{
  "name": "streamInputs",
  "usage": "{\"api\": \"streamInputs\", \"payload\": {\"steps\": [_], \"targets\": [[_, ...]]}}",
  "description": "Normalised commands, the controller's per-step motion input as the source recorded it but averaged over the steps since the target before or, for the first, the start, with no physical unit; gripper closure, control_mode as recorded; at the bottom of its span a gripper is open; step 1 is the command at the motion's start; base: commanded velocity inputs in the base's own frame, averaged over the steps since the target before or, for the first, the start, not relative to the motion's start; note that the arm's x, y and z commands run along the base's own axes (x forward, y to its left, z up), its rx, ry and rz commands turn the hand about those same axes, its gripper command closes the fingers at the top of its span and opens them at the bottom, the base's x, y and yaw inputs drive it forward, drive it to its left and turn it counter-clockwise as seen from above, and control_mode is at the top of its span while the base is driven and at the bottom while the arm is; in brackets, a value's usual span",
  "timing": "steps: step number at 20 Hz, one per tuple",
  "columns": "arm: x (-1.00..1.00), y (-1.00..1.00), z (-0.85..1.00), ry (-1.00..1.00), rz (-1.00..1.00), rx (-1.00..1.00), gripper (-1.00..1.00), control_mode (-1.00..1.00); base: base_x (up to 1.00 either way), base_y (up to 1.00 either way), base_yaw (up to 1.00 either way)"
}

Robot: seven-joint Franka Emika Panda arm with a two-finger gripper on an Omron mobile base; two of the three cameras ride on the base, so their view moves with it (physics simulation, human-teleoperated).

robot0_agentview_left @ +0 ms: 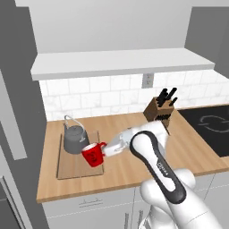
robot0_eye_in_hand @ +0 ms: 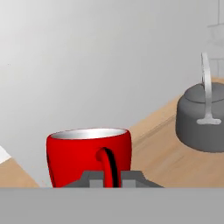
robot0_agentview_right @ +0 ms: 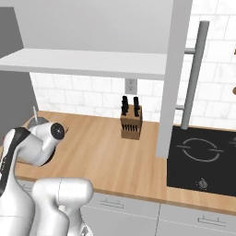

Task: Pick the kettle from the counter and place it on the tray. Then pick the mug from the cabinet and place it on the tray. Then close the cabinet doors.

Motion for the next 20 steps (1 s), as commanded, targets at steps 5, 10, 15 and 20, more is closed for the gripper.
{"api": "streamInputs", "payload": {"steps": [5,10,15,20], "targets": [[0.31,0.20,-0.30,-0.10,0.00,0.00,1.00,-1.00,0.00,0.00,0.00],[0.38,0.04,-0.39,-0.05,0.00,0.00,1.00,-1.00,0.00,0.00,0.00],[0.31,0.05,-0.28,0.00,0.01,0.00,1.00,-1.00,0.00,0.00,0.00],[0.16,0.06,-0.16,0.01,0.07,-0.05,1.00,-1.00,0.00,0.00,0.00]]}}
